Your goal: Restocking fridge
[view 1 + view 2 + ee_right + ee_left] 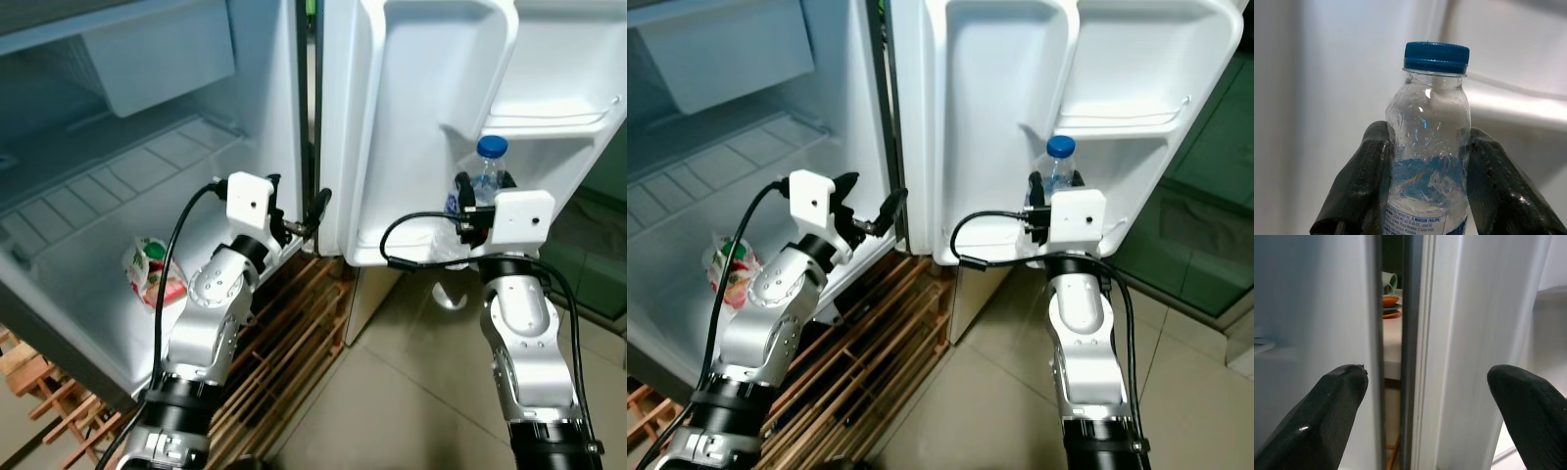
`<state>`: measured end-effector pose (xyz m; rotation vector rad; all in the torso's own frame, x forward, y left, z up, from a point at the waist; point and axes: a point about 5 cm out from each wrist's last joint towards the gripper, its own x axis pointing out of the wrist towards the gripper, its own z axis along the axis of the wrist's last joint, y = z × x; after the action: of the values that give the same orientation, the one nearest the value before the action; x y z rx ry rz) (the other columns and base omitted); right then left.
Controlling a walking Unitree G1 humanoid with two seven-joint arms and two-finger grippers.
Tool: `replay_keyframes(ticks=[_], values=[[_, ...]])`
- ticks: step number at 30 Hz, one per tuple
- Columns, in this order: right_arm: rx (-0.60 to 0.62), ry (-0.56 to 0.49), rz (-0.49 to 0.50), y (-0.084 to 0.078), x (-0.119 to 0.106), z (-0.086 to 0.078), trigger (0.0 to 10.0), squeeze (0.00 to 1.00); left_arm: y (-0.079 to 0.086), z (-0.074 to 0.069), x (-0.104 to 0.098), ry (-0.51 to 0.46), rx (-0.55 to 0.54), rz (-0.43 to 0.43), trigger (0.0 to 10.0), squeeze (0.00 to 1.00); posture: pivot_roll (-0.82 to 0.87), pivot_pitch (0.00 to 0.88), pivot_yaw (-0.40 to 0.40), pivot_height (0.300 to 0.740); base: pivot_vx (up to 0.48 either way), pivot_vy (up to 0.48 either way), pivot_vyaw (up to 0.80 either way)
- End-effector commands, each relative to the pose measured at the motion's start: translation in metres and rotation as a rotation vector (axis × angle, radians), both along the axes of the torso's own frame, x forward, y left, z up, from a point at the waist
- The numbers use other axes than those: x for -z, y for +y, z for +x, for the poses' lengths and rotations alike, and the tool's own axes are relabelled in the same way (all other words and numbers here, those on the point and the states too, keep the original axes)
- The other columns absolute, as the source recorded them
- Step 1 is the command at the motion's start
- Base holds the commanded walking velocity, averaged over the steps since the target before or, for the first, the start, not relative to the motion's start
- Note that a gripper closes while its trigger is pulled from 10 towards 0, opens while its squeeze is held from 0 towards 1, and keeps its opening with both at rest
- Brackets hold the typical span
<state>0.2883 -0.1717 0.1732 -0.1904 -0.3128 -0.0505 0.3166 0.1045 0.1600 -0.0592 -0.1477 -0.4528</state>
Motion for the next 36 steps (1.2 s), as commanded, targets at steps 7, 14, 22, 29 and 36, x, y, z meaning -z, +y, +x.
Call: replay_keyframes(ticks=[7, 14, 22, 29, 36], values=[[-0.147, -0.014, -0.051, 0.024, -0.011, 0.003, 10.0, 0.00, 0.000, -0.001, -0.004, -0.008, 0.009, 0.007, 10.0, 0.00, -0.11, 0.000, 0.021, 0.740, 0.000, 0.000, 0.00], [-0.182, -0.064, -0.114, 0.027, -0.023, 0.009, 10.0, 0.00, 0.000, -0.001, -0.004, -0.009, 0.007, 0.007, 10.0, 0.00, -0.10, 0.000, 0.022, 0.740, 0.000, 0.000, 0.00], [-0.295, -0.071, -0.336, 0.031, -0.021, 0.020, 10.0, 0.00, 0.010, 0.002, -0.004, 0.018, -0.078, -0.061, 10.0, 0.00, -0.09, 0.000, 0.024, 0.740, 0.000, 0.000, 0.00], [-0.371, -0.053, -0.525, 0.024, -0.007, 0.023, 10.0, 0.00, 0.019, -0.008, -0.006, -0.008, -0.129, -0.067, 10.0, 0.00, -0.07, 0.000, 0.015, 0.740, 0.000, 0.000, 0.00], [-0.429, -0.106, -0.629, 0.024, -0.014, 0.023, 10.0, 0.00, 0.022, -0.018, -0.009, -0.026, -0.147, -0.049, 10.0, 0.00, -0.05, 0.005, -0.002, 0.740, 0.000, 0.000, 0.00]])
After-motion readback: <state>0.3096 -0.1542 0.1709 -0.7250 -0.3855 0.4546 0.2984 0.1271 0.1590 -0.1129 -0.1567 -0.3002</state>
